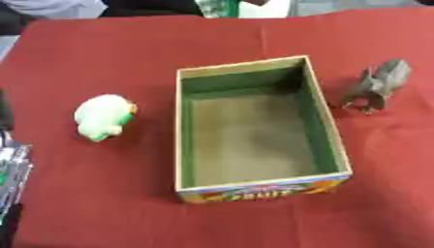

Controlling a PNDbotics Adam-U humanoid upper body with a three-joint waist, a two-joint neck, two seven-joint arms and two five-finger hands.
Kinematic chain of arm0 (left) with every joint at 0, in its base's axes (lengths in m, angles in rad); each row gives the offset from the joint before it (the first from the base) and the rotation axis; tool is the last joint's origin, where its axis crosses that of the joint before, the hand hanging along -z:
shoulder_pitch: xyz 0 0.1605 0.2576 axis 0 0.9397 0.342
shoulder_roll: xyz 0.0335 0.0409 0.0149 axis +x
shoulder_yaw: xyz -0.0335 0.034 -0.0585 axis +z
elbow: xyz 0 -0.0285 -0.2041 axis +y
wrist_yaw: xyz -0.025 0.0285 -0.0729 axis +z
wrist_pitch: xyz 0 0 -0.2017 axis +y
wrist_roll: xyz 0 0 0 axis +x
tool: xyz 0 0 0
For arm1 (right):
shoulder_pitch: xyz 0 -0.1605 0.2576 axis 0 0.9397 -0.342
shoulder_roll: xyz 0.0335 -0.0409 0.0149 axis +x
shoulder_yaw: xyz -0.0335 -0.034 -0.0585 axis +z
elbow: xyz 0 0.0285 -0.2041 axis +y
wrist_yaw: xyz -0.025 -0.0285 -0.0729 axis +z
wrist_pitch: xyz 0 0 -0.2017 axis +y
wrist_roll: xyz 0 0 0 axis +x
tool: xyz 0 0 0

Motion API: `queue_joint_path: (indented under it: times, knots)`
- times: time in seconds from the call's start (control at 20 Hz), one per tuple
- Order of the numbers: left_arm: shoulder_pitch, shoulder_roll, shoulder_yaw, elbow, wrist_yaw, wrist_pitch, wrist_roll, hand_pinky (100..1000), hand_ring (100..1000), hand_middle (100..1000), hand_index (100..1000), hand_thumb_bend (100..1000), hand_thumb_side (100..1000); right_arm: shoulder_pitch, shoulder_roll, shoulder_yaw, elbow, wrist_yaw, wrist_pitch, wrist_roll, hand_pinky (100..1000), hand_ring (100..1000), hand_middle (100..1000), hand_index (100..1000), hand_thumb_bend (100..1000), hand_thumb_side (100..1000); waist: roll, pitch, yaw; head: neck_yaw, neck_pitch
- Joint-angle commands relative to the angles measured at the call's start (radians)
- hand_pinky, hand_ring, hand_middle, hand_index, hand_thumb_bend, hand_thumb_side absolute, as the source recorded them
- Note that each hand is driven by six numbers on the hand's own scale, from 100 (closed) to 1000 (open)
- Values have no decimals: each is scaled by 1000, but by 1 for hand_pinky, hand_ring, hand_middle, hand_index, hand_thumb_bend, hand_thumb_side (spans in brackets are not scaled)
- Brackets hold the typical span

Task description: Pick up objects on the table and place them in the box.

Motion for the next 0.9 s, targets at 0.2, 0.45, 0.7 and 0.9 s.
queue_joint_path:
  times: [0.2, 0.45, 0.7, 0.9]
  knots:
    - [-4, 35, 4, -15, -7, 2, 2, 582, 579, 602, 732, 100, 853, -10, -50, -10, -21, 12, -8, -2, 884, 777, 656, 875, 100, 1000, -2, -6, -1, -3, 0]
    - [1, 41, 4, -15, -13, 1, 4, 582, 578, 602, 731, 100, 853, -22, -103, -15, -15, 31, -27, -14, 875, 780, 663, 874, 100, 1000, -3, 6, 0, -1, -7]
    - [6, 46, 1, -15, -19, 3, 4, 582, 578, 602, 731, 100, 854, -54, -189, -17, 27, 72, -72, -36, 862, 795, 687, 874, 100, 1000, -6, 12, 0, -3, -9]
    - [10, 50, -1, -15, -21, 3, 3, 582, 577, 603, 731, 100, 851, -94, -286, -5, 78, 140, -130, -47, 847, 810, 719, 875, 100, 1000, -8, 10, 2, -2, -7]
